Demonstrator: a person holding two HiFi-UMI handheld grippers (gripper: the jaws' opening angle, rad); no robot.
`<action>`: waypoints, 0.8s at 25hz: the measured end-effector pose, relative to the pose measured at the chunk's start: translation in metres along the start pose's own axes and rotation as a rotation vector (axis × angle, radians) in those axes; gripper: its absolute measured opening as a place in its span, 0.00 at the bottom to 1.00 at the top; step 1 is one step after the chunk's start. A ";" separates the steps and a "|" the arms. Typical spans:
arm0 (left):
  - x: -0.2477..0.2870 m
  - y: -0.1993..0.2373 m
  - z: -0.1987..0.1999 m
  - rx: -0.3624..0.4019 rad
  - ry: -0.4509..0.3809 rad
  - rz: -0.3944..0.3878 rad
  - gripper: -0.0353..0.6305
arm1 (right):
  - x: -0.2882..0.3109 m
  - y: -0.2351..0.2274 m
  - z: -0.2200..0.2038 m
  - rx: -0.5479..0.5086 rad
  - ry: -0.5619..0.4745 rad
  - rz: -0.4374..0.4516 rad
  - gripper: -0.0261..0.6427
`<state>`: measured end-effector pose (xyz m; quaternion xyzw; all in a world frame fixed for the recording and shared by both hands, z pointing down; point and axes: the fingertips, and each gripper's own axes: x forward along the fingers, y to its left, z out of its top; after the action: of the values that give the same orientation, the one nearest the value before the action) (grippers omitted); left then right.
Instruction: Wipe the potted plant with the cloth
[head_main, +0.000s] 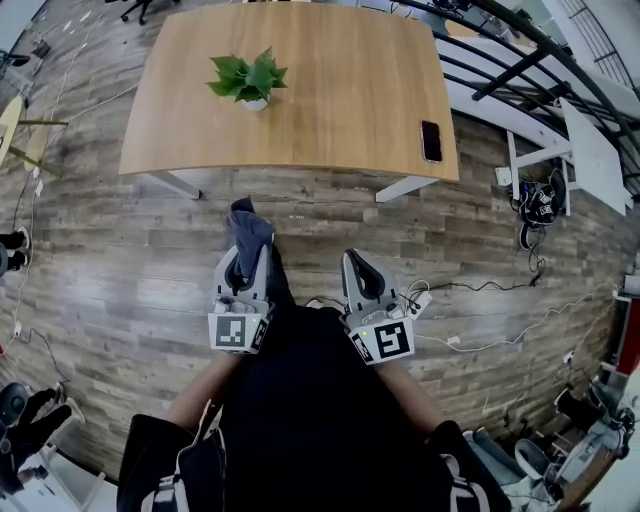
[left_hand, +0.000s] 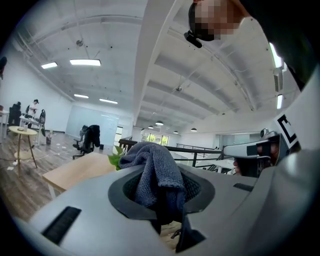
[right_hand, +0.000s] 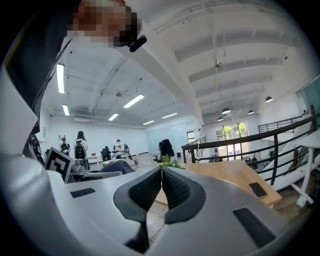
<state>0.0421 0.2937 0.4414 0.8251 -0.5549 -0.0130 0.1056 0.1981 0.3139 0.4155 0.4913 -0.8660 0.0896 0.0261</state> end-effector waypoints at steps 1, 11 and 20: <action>0.009 0.007 0.001 -0.020 0.003 -0.001 0.23 | 0.014 0.002 0.001 0.005 0.012 0.031 0.07; 0.079 0.086 0.031 -0.072 0.010 -0.033 0.22 | 0.143 0.041 0.046 -0.111 -0.005 0.221 0.07; 0.115 0.132 0.036 -0.023 0.010 -0.084 0.22 | 0.214 0.007 0.061 -0.126 0.001 0.071 0.07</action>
<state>-0.0395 0.1343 0.4421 0.8463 -0.5192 -0.0195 0.1173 0.0847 0.1252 0.3827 0.4578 -0.8867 0.0361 0.0543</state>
